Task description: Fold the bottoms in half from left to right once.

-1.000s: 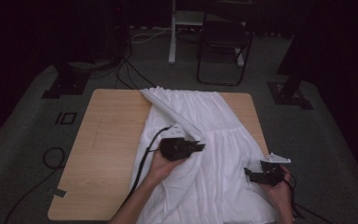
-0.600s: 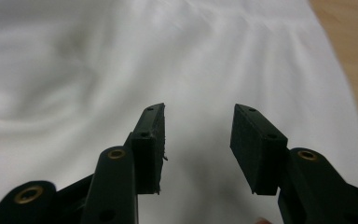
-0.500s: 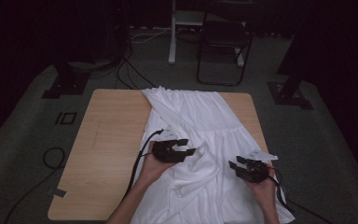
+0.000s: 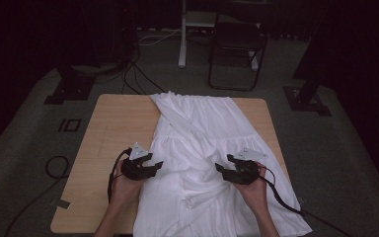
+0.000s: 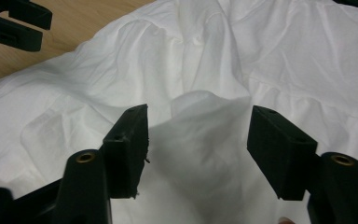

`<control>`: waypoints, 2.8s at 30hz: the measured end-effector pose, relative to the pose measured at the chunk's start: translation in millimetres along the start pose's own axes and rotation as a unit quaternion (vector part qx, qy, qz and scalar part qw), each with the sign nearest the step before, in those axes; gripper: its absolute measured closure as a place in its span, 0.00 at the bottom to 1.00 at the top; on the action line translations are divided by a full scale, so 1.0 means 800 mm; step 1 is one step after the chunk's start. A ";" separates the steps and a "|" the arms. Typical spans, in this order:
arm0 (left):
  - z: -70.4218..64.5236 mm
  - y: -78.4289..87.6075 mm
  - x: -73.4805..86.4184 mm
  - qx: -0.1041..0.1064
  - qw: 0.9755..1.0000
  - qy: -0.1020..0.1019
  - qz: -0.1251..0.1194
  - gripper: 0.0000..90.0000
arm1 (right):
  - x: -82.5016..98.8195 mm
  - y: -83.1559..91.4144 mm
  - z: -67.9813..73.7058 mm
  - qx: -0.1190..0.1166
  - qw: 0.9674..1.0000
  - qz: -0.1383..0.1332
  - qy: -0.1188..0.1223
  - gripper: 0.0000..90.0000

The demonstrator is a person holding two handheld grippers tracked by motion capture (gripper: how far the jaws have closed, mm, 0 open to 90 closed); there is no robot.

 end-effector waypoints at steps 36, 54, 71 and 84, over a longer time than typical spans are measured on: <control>-0.055 -0.085 0.001 0.008 0.999 -0.004 0.045 0.69 | 0.105 0.095 -0.202 0.138 0.987 0.023 -0.084 0.97; 0.070 -0.096 -0.002 -0.140 0.986 -0.019 0.086 0.99 | 0.128 0.014 -0.142 0.072 0.991 0.075 -0.089 0.94; 0.127 -0.087 -0.026 -0.142 0.987 0.055 0.049 0.70 | 0.046 -0.065 -0.177 0.149 0.982 0.079 -0.089 0.60; 0.101 -0.004 -0.040 -0.122 0.989 0.069 -0.043 0.60 | -0.030 -0.111 -0.048 0.038 0.999 0.027 -0.016 0.42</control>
Point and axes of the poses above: each handheld gripper's, and its own axes: y roughly backward along the jaws, x roughly out of its underside, z roughly to its left, the point moved 10 cm from there along -y, roughly forward along the jaws
